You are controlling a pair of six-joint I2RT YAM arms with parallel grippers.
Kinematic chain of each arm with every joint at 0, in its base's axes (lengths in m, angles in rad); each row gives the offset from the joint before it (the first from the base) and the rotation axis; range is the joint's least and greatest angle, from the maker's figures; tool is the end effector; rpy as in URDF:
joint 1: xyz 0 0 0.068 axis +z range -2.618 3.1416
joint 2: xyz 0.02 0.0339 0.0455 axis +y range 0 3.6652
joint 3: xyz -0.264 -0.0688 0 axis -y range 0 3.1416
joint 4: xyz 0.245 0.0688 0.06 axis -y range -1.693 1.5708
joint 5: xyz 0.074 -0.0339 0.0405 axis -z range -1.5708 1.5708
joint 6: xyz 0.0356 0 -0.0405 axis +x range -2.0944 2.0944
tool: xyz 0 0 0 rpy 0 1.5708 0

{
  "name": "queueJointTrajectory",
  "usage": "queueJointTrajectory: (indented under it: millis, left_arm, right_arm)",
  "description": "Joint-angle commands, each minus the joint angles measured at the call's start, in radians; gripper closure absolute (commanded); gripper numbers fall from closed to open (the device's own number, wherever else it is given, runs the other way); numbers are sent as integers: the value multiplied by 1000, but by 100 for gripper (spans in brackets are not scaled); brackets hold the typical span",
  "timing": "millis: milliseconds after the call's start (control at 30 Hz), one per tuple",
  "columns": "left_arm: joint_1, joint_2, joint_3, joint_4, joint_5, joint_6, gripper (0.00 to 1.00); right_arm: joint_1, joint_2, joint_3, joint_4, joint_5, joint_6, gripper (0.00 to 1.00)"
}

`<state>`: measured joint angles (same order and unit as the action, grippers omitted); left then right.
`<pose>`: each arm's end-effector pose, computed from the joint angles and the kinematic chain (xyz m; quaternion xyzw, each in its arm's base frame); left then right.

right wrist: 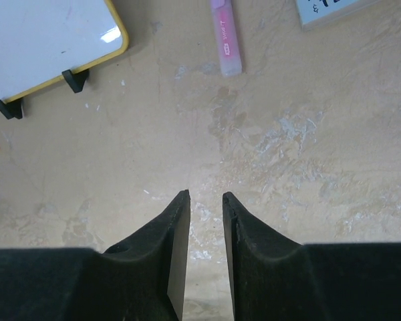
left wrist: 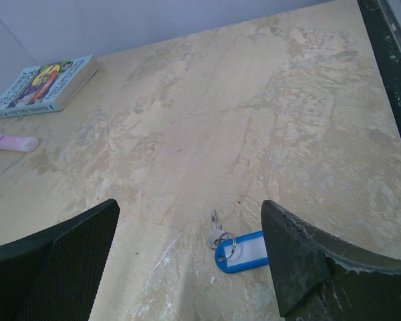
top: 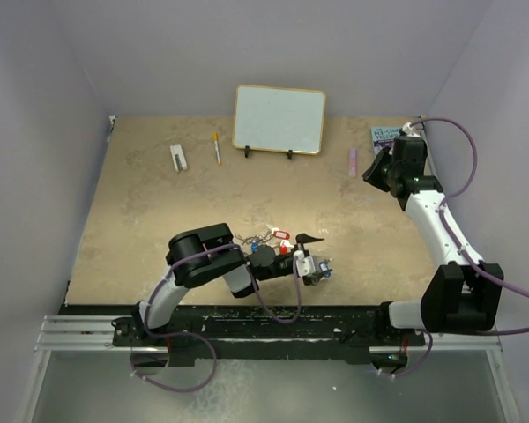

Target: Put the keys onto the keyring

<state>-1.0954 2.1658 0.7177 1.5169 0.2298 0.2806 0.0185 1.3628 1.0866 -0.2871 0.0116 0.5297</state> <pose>0.1603 -0.3291 0.1038 0.4952 0.4704 -0.3596 0.6358 0.3102 0.0053 0.3042 0.2241 0.8466 0.1258 0.4661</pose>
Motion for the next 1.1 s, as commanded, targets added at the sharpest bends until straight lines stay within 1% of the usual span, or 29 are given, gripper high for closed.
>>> queueJointTrajectory:
  millis: [0,100,133,233,433,567,667,700,833,967,1067]
  left_arm:
    - [-4,25,45,3,-32,3,11]
    - [-6,37,52,-4,-12,19,14]
    - [-6,43,54,-9,-7,20,14]
    - [-6,55,56,-20,-14,12,15]
    - [-6,63,69,-86,-25,9,22]
    - [-6,71,88,-139,-82,-19,22]
    - [-6,78,98,-158,-84,-15,23]
    - [-6,80,103,-164,-81,-16,25]
    - [-6,84,102,-167,-53,-25,36]
    - [-5,81,86,-152,-33,-31,43]
    - [-7,78,77,-141,-27,-32,50]
  right_arm:
    - [-5,-59,10,-5,-6,-23,72]
    - [-5,-87,-6,-6,-7,-23,84]
    - [-5,-94,-10,-7,-6,-22,86]
    - [-5,-115,-21,-10,0,-15,87]
    - [-5,-133,-25,-26,9,-13,87]
    - [-5,-140,-25,-28,12,-20,86]
    - [-6,-146,-27,-27,22,-26,88]
    - [-6,-144,-27,-27,21,-30,88]
    - [-6,-129,-35,-26,15,-36,90]
    - [-6,-126,-45,-10,9,-31,91]
    - [-5,-125,-45,-12,13,-32,92]
